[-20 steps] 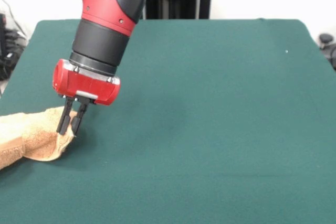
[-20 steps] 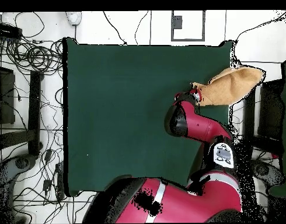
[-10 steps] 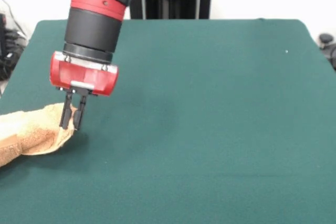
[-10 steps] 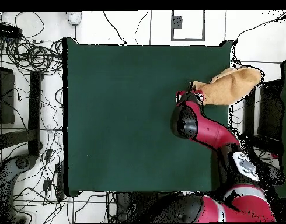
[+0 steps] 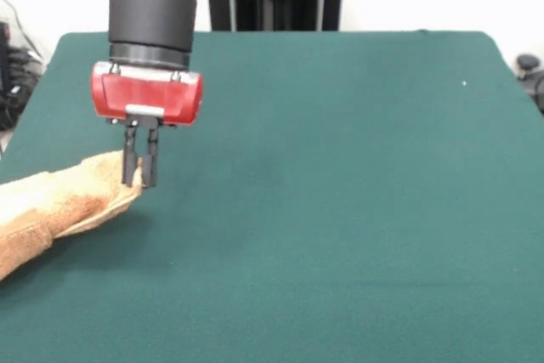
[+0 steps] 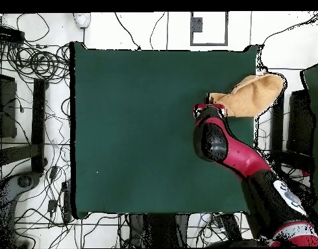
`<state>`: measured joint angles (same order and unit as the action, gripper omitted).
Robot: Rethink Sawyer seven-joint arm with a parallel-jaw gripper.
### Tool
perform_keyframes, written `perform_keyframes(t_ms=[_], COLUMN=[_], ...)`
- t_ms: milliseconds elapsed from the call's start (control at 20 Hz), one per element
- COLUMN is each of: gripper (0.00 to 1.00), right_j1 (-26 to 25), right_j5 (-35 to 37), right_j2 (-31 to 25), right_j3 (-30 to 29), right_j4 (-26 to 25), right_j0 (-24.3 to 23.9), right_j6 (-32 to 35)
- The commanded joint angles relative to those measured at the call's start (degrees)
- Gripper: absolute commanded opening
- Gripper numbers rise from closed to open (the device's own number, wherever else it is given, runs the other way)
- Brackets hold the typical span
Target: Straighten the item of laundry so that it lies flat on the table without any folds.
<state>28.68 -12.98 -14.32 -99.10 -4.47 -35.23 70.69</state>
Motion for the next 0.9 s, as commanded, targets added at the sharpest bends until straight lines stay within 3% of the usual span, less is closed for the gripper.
perform_keyframes(t_ms=[50, 450, 900], gripper=[0.0, 0.0, 0.0], right_j1=[1.1, 3.1, 5.5], right_j5=[1.8, -0.6, -3.7], right_j2=[-17.5, -22.6, -34.7], right_j3=[-13.2, -18.1, -23.9], right_j4=[1.6, 1.6, 2.5], right_j0=[-0.9, -3.0, -7.2], right_j6=[22.6, 25.6, 34.4])
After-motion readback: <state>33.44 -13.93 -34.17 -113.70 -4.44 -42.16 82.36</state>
